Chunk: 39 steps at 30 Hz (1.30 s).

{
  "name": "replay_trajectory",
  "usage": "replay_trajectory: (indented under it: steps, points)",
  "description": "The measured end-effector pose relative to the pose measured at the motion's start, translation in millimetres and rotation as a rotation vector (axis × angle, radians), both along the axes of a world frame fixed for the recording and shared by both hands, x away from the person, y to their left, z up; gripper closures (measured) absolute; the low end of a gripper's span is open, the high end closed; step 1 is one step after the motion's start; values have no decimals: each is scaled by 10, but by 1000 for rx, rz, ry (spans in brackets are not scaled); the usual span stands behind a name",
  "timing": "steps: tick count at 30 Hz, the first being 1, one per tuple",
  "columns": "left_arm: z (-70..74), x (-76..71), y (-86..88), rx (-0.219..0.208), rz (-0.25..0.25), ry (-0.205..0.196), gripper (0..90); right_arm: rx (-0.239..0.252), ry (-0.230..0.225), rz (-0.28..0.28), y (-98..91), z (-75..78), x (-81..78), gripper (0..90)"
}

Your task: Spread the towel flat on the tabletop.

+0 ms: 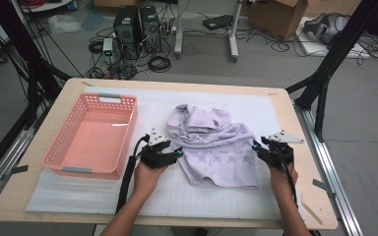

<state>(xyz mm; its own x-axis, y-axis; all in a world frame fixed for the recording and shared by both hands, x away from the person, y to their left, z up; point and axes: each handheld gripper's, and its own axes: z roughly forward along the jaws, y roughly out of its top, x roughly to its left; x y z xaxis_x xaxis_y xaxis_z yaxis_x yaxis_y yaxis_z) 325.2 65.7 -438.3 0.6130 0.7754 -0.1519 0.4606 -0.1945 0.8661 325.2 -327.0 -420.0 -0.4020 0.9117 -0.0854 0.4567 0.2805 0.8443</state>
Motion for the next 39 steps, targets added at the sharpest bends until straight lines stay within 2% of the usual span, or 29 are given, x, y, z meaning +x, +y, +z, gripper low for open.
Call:
replay_trajectory:
  steps: [1,4,6,8,11,13,17,19,20,22,23,24,26,28,32,36,39]
  points:
    - [-6,-57,8,-8,-38,10,460,14,-1,13,-21,10,-43,564]
    - [-67,-174,-22,-8,-96,52,453,87,24,66,-76,-9,-217,507]
    - [-87,-210,-65,14,-123,76,427,79,30,99,-82,-34,-315,487]
    - [-87,-226,-136,14,-139,89,414,70,29,103,-84,-52,-409,477]
    - [-98,-226,-245,44,-152,104,400,88,21,88,-111,-92,-501,471]
    - [-118,-226,-314,73,-147,113,400,87,26,84,-119,-99,-508,468]
    - [-120,-270,-410,157,-139,66,387,105,1,81,-150,-81,-533,462]
    - [-121,-312,-469,223,-140,25,389,110,2,81,-160,-85,-536,460]
    - [-121,-331,-481,221,-155,15,426,111,2,80,-164,-87,-535,460]
    - [-102,-342,-477,211,-169,28,620,114,5,75,-166,-91,-534,460]
    - [-89,-337,-453,216,-182,31,814,113,7,74,-167,-91,-535,460]
    - [-81,-329,-419,219,-168,41,856,111,6,73,-169,-92,-536,460]
    - [-66,-325,-290,215,-125,39,860,113,2,70,-174,-91,-540,461]
    - [-52,-335,-118,191,-80,45,861,115,0,63,-187,-90,-542,461]
    - [-11,-407,172,179,-31,31,861,143,19,42,-218,-104,-522,465]
    - [18,-491,314,169,14,-2,861,124,35,30,-219,-131,-503,479]
    - [15,-570,365,175,25,-16,861,136,61,8,-241,-170,-474,492]
